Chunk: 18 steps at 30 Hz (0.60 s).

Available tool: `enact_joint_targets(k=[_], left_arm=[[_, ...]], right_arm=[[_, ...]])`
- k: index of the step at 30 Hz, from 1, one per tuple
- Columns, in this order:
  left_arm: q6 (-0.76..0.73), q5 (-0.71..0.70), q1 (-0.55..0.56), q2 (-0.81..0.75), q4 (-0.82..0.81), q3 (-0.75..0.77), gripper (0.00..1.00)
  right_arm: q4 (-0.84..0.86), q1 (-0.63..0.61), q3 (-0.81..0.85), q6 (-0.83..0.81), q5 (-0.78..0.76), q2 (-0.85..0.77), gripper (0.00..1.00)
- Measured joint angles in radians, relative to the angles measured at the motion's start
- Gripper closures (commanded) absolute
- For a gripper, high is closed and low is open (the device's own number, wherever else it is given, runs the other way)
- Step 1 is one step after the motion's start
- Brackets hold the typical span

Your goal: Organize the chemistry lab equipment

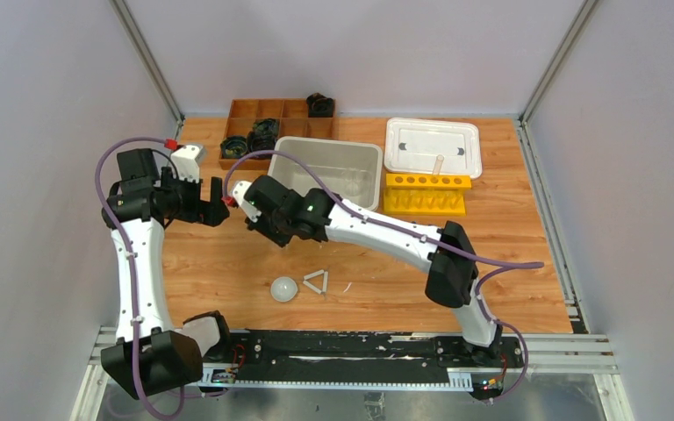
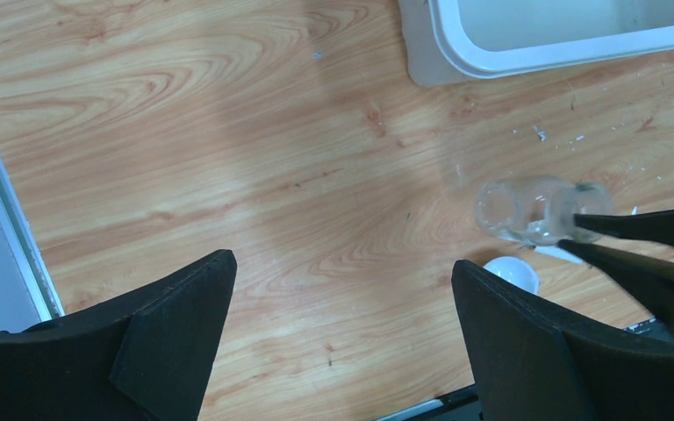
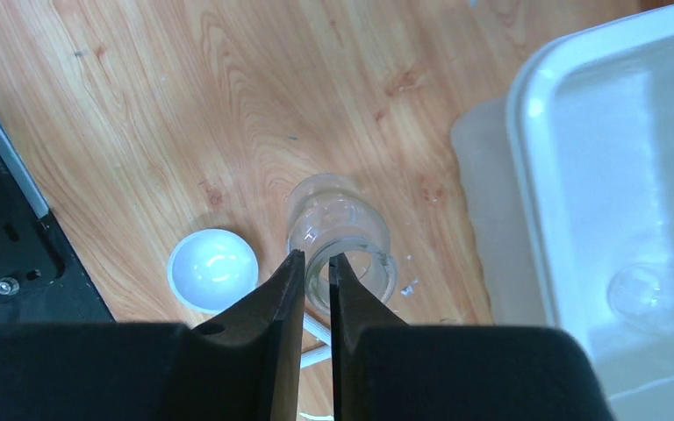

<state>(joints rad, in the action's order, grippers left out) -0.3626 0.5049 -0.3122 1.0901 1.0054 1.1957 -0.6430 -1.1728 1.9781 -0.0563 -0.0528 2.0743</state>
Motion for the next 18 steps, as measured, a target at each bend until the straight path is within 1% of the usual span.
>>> enact_joint_targets(k=[4,9,14,18], left_arm=[[-0.002,0.000,0.000,0.000,0.000,0.000,0.00],[-0.005,0.001,0.000,0.000,0.000,0.000,0.00],[-0.014,0.009,0.000,0.000,0.000,-0.011,0.00],[-0.026,0.023,0.000,0.000,0.000,-0.031,0.00]], right_arm=[[-0.010,0.039,0.030,0.011,0.015,-0.048,1.00],[-0.012,0.125,0.117,0.018,0.013,-0.064,1.00],[-0.007,0.201,0.201,0.020,-0.052,-0.064,1.00],[0.000,0.227,0.262,0.003,-0.118,-0.036,1.00]])
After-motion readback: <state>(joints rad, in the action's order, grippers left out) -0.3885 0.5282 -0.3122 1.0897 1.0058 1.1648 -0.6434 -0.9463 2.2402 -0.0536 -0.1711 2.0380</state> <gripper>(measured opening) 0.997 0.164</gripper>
